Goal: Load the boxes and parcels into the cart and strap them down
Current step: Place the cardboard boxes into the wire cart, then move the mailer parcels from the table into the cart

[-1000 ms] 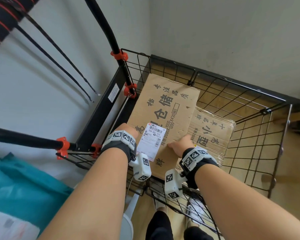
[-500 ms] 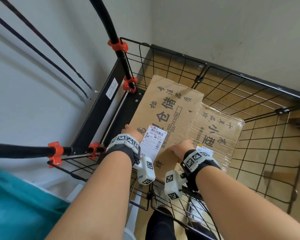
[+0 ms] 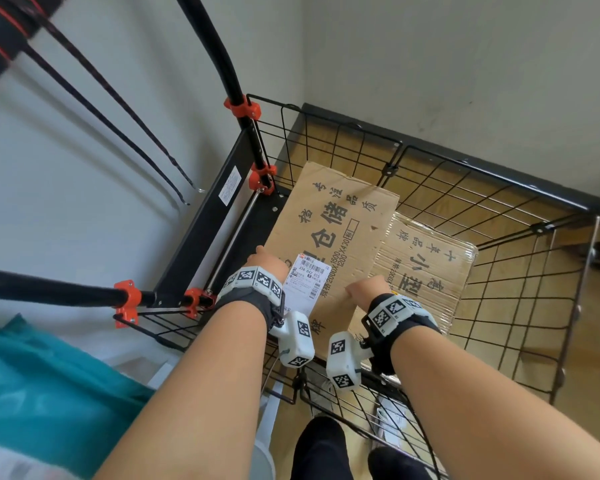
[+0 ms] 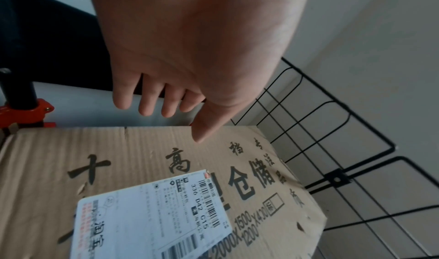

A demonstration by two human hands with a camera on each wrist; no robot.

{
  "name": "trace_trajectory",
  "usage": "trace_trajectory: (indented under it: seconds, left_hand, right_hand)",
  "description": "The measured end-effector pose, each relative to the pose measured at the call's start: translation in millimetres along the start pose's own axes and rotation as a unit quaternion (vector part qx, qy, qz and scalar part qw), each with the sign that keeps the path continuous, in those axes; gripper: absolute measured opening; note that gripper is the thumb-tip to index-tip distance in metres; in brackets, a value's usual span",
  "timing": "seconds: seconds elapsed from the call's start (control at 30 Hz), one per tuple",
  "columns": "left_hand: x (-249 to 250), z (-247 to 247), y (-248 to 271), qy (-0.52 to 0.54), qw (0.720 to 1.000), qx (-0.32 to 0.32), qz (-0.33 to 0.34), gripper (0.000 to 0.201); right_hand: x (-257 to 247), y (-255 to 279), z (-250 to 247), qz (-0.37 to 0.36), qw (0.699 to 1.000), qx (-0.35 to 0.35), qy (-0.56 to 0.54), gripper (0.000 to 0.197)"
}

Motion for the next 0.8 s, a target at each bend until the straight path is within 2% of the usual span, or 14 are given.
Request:
trace_trajectory:
  seconds: [0.03,0.1,0.23,0.43,0.6,0.8]
  left_hand:
    - [1,-1,6,-0.011,1.000,0.005,0.019,0.064]
    - [2,-2,22,-0.010,0.999,0.012,0.040,0.059]
    - [0,-3,68,0.003,0.998,0.028,0.059,0.051]
    - [-25,9,142,0.062,0.991,0.087,0.083,0.046]
    - [-46,36,206,0.097,0.982,0.134,0.087,0.050]
    - [-81,81,270,0.145,0.963,0.212,0.086,0.049]
  right_hand:
    - [-2,4,-4,-0.023,0.997,-0.001,0.072,0.034]
    - [1,21,-13,-0.021,1.000,0.023,0.005,0.030]
    - [3,55,-27,-0.032,0.998,0.035,0.048,0.015]
    - [12,113,-39,-0.119,0.988,0.028,0.098,0.034]
    - [31,163,-45,-0.197,0.967,0.044,0.158,0.030]
    - [56,217,-42,-0.259,0.944,0.047,0.199,0.031]
Point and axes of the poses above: each hand's wrist, its own y-axis away from the middle knuckle, its own z-axis out of the palm, x = y × z, the point moved 4 cm from there along -y, towards the middle knuckle, and after that the axes turned 14 degrees about -x, right-handed, at the moved point
